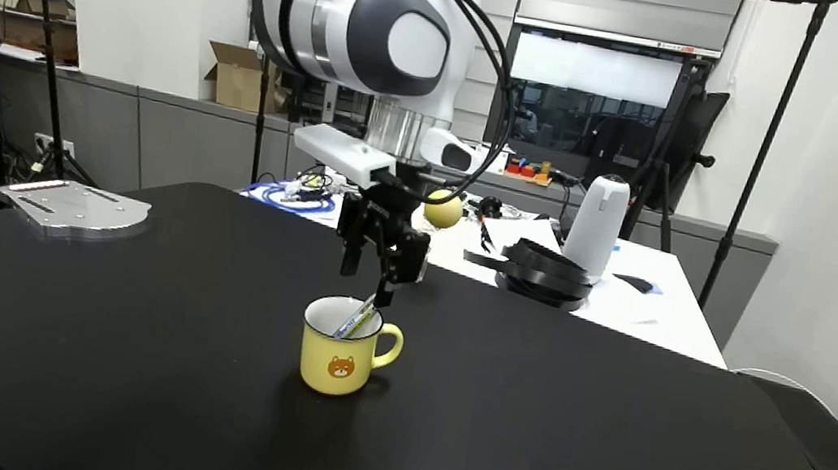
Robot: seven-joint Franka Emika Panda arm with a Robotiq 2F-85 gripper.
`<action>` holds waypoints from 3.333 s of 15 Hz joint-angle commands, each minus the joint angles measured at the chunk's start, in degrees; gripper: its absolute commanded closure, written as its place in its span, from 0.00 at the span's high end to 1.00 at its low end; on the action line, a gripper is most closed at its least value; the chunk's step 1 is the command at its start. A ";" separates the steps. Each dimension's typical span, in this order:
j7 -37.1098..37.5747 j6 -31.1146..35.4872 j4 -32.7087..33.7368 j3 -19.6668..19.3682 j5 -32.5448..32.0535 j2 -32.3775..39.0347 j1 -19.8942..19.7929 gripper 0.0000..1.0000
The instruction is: Take the marker out of the cup and put it on the table
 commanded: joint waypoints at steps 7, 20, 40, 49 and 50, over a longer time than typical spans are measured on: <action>2.24 -1.77 1.24 -0.45 2.47 0.65 -1.28 0.11; 2.19 -2.13 0.80 -0.88 2.90 -0.44 -1.64 0.66; 3.31 -3.41 2.24 -2.20 2.78 1.80 -2.64 0.11; 3.70 -4.15 1.54 -2.21 1.95 -1.05 -1.89 0.06; 3.58 -4.51 1.37 -2.12 1.94 -2.29 -1.79 0.06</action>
